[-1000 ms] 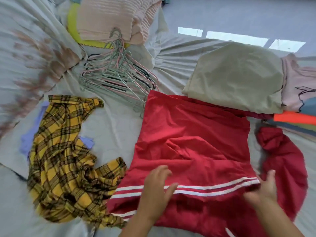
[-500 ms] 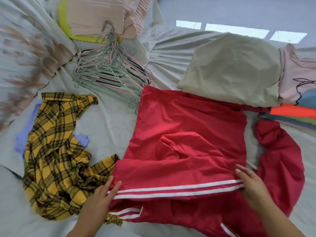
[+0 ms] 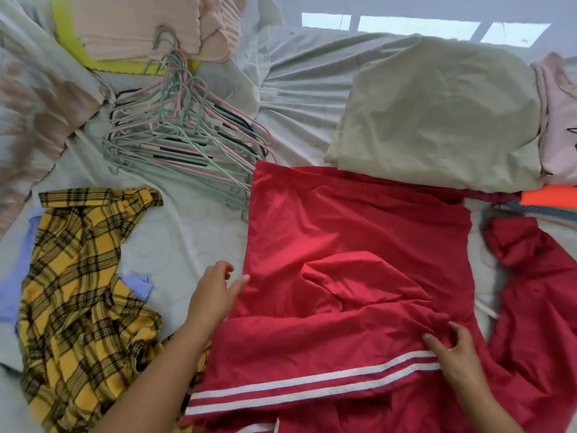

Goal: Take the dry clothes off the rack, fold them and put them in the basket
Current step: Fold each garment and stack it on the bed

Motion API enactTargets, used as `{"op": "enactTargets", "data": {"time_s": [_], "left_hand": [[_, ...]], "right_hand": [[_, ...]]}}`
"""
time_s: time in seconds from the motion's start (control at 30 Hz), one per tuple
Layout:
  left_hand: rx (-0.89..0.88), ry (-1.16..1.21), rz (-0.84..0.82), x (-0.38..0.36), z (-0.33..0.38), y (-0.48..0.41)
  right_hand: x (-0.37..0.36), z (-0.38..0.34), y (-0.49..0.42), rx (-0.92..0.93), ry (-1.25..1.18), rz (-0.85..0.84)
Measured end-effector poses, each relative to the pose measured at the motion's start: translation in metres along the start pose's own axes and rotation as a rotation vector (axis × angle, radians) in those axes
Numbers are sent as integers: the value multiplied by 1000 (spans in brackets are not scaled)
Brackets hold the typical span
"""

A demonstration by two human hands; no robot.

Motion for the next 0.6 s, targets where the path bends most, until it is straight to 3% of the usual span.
{"op": "enactTargets", "data": {"time_s": [0.17, 0.23, 0.37, 0.4, 0.43, 0.53, 0.6], "left_hand": [[229, 428, -143, -19, 43, -69], [149, 374, -125, -19, 58, -73], [-212, 222, 206, -6, 97, -35], [-266, 175, 222, -11, 109, -21], [-283, 107, 162, -26, 118, -12], [-242, -209, -270, -93, 136, 4], [-229, -175, -376, -105, 140, 6]], "right_hand": [[-1, 3, -4, -69, -38, 0], [0, 3, -6, -100, -79, -7], [1, 1, -7, -129, -132, -27], [2, 0, -7, -127, -140, -34], [3, -1, -5, -128, -149, -39], [11, 1, 1, -114, -163, -32], [14, -2, 5, -104, -200, -26]]}}
Point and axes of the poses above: each hand's wrist, its own y-axis away from the middle knuckle, its own x-axis out of the back of the hand, z = x × y, the point moved 5 cm from there along -y, towards the middle knuckle, and after that the axes turned 12 degrees about x, right-handed, at the moved point
